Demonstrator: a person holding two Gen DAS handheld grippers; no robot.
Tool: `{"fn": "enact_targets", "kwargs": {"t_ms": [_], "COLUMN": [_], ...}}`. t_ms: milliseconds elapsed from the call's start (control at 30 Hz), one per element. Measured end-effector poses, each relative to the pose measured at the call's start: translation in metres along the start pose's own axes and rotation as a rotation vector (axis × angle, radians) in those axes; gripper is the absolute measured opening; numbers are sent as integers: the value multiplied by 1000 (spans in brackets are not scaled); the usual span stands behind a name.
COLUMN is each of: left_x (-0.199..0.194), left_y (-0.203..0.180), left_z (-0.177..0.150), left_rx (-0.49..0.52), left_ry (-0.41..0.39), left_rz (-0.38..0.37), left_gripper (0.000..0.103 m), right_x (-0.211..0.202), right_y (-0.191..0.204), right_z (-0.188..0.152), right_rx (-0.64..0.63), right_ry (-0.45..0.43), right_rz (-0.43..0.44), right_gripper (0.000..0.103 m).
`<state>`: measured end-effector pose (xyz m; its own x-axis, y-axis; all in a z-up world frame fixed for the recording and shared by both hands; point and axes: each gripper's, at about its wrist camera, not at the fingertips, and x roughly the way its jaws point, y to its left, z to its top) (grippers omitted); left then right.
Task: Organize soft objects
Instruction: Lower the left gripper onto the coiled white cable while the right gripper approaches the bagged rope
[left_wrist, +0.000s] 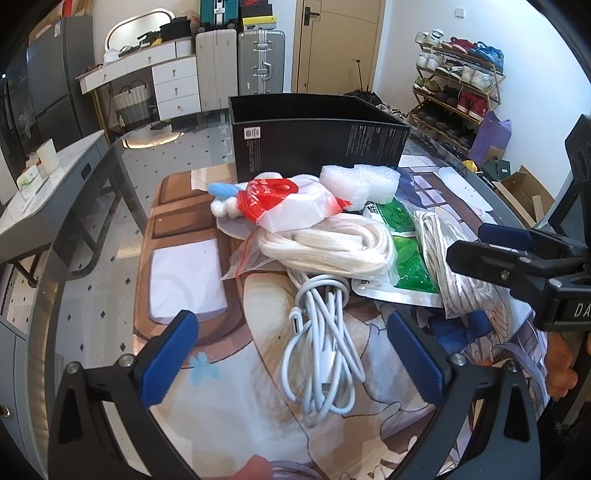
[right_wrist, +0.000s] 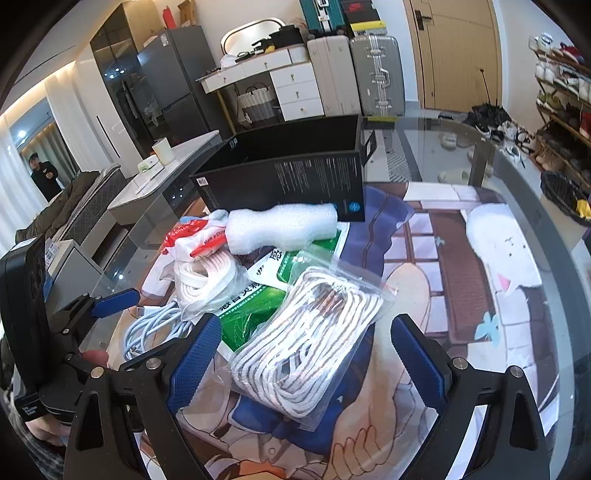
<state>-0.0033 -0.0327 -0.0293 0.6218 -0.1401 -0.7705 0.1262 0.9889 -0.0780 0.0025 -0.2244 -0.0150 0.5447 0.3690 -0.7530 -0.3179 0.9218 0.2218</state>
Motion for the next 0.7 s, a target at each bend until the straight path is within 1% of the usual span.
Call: {"fn": "enact_targets", "kwargs": {"t_ms": [100, 167, 200, 267, 300, 400, 467, 533, 700], "left_x": [3, 5, 6, 10, 13, 13, 15, 17, 21], "left_y": [0, 0, 0, -1, 0, 3, 3, 2, -4], "left_z": [0, 0, 1, 1, 1, 3, 4, 6, 8], "left_rx": [-7, -3, 1, 7, 4, -5, -3, 5, 29], "left_ry": [11, 15, 18, 27, 38, 34, 38, 43, 56], "left_rz": [-11, -13, -12, -8, -10, -17, -3, 10, 48], "left_gripper": [100, 96, 95, 94, 93, 91, 91, 91, 91], "right_x": [4, 8, 10, 16, 17, 21, 25, 28, 29], "right_y": [-1, -3, -5, -7, -8, -9, -10, -12, -11], "right_z": [0, 1, 2, 3, 4, 5, 5, 5, 6], "right_rx": [20, 32, 39, 55, 59, 59, 65, 78, 94], "right_ry": [13, 31, 40, 54, 57, 71, 82, 94, 92], "right_rz": [-11, -12, -10, -6, -9, -21, -26, -18, -20], "right_gripper": [94, 87, 86, 86, 86, 86, 85, 82, 79]}}
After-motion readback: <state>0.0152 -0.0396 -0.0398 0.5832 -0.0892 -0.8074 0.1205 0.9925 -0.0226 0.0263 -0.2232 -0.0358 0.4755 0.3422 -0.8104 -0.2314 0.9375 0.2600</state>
